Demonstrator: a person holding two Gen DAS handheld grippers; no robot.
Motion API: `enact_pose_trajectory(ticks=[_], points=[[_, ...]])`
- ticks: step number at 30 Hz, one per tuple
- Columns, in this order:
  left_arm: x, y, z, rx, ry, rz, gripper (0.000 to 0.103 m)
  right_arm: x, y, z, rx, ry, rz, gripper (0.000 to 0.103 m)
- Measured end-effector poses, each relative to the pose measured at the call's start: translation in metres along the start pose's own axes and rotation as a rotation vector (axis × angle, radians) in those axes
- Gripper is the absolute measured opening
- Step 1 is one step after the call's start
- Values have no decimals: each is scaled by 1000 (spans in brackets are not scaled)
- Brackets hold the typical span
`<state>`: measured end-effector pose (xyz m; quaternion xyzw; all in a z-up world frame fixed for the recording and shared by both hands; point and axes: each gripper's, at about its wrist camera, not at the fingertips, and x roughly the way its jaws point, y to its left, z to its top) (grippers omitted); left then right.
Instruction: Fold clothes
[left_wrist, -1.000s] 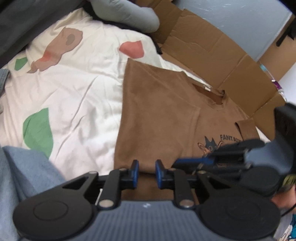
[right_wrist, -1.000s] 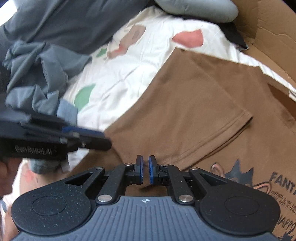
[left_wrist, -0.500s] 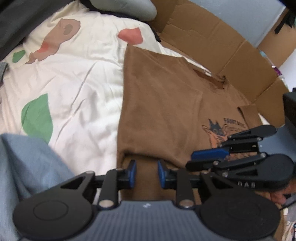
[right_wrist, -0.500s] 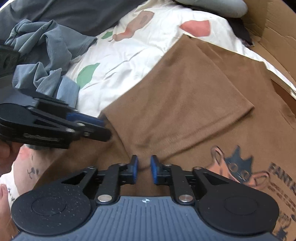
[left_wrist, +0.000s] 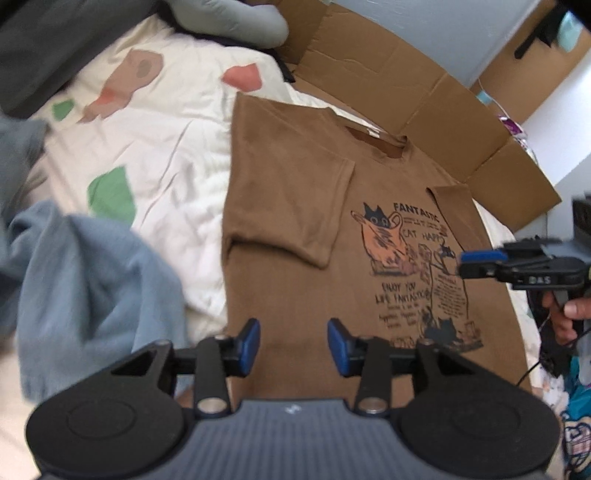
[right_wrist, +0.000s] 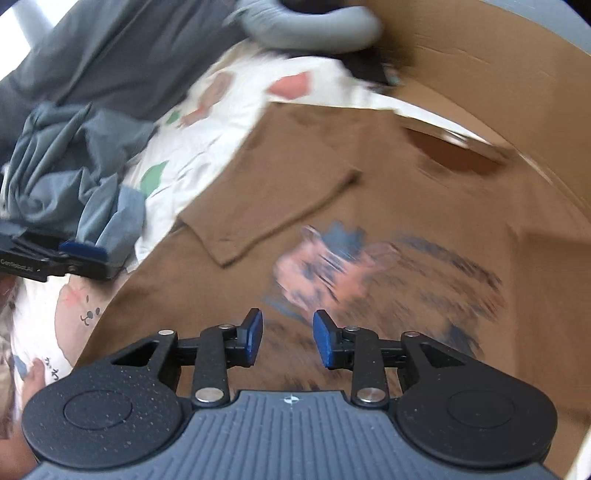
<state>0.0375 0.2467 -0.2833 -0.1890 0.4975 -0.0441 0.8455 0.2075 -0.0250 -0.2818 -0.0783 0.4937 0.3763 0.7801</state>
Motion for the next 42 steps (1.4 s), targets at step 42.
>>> enact_pose_trajectory(ticks=[42], points=[[5,34,-127,-99,433,40,29,-132,-127,-259,464,273,-341,37]])
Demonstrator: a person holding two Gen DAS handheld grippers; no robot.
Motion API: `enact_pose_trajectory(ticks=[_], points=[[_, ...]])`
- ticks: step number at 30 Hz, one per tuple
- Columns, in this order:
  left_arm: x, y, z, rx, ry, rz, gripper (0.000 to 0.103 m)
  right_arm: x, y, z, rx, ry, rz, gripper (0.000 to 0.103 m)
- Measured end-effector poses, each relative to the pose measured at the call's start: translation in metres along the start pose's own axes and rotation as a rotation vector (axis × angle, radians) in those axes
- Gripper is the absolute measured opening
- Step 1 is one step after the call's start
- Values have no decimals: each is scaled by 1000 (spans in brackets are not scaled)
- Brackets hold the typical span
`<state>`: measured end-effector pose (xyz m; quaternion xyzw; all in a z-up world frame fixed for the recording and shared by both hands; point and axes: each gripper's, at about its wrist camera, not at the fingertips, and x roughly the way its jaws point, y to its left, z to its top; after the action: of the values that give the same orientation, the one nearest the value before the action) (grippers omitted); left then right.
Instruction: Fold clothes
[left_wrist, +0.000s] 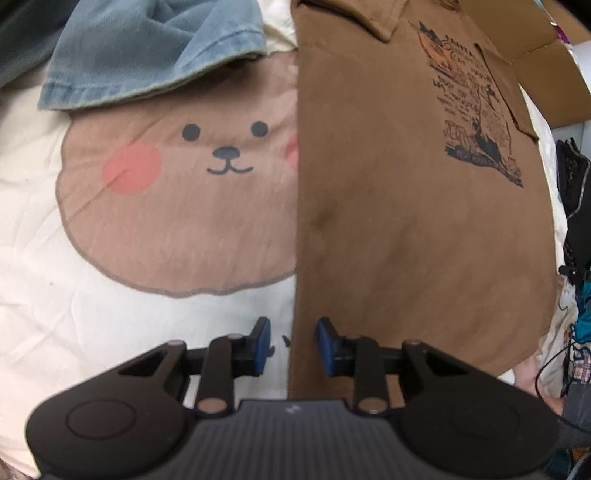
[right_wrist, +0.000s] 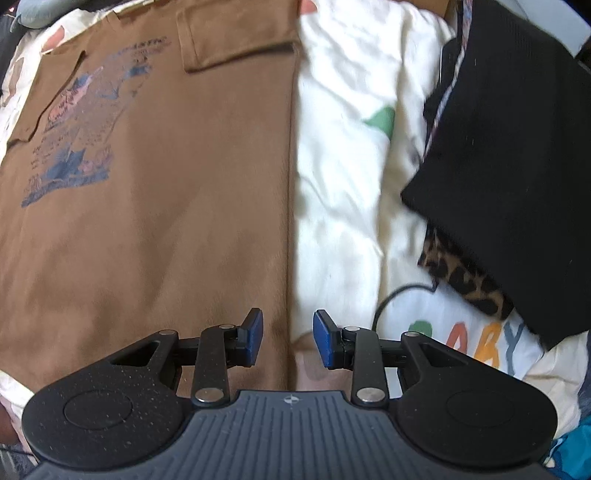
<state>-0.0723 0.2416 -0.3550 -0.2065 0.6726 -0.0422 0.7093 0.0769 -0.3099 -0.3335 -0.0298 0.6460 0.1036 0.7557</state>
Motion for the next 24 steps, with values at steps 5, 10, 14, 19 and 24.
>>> enact_pose_trajectory(ticks=[5,10,14,19,24], points=[[3,0,-3,3,12,-13,29,12,0,-9,-22,54,30,37],[4,1,-8,8,32,-26,29,21,-4,-18,-8,100,51,37],[2,2,-13,12,46,-10,23,25,-4,-24,-13,133,77,37],[3,6,-19,-6,63,-26,22,31,-3,-29,-33,160,106,37],[5,5,-24,-12,108,-56,20,31,-7,-30,-16,172,139,35]])
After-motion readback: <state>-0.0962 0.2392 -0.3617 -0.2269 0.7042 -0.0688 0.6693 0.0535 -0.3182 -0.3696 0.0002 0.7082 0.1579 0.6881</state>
